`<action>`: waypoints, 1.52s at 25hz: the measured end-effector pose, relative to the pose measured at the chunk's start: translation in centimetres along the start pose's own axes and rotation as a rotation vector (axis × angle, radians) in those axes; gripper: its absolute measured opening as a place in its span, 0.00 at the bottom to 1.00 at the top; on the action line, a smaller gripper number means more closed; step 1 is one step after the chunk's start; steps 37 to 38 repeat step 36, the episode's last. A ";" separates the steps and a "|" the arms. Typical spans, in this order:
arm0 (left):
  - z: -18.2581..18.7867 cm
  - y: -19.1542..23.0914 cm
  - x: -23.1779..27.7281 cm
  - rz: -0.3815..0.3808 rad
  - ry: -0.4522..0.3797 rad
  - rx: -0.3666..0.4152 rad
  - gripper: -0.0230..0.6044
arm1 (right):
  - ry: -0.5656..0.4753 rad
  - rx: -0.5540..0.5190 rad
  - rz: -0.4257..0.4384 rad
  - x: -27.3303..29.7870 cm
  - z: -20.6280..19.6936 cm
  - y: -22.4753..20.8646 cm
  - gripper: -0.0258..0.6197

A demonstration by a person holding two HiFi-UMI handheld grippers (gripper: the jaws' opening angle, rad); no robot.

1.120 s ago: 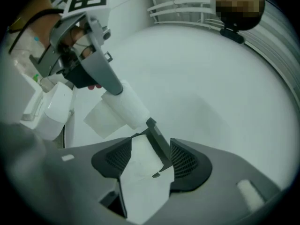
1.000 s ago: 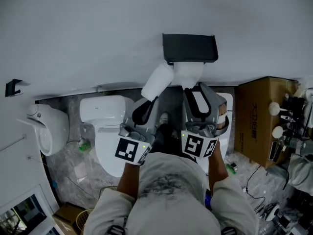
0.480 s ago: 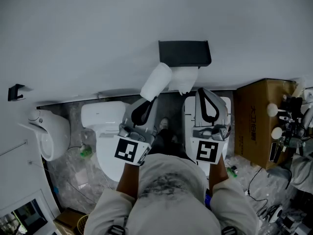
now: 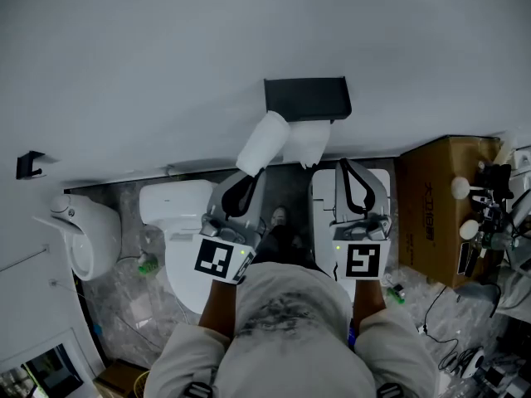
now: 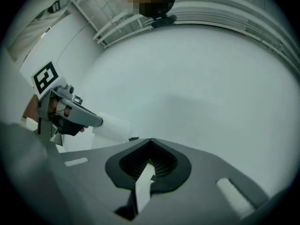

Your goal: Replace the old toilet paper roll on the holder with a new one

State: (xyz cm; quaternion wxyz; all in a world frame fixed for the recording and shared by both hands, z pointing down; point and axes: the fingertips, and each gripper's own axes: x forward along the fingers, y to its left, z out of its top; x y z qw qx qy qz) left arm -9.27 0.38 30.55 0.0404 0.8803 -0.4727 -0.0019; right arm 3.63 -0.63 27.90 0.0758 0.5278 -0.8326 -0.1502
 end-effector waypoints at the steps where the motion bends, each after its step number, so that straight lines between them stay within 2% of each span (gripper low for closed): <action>1: 0.1 0.0 0.0 -0.001 -0.001 0.001 0.06 | 0.003 0.011 0.003 -0.1 -0.1 0.0 0.04; 5: 0.3 -0.2 0.0 -0.002 -0.004 0.002 0.06 | -0.010 0.054 0.017 -0.3 -0.2 -0.1 0.04; 14: 0.5 -0.7 0.1 -0.005 -0.004 0.004 0.06 | 0.036 0.126 0.057 -0.7 -1.5 0.0 0.04; 38: 0.6 -1.6 0.5 -0.010 0.000 0.011 0.06 | 0.036 0.132 0.079 -1.1 -1.7 -0.2 0.04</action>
